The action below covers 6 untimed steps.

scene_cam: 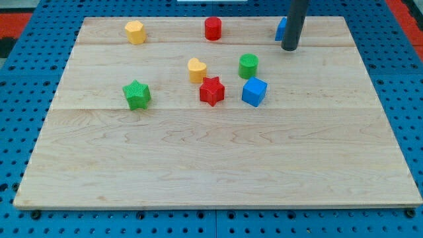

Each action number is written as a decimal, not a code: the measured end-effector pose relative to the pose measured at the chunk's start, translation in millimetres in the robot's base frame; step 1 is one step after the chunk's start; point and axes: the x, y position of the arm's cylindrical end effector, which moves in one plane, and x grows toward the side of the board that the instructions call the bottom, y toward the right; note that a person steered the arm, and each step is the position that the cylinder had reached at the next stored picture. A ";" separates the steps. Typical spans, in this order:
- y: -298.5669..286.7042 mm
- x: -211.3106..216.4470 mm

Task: Drag the red star to the left side of the green star

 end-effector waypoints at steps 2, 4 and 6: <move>-16.4 18.6; -94.9 25.7; -133.7 58.9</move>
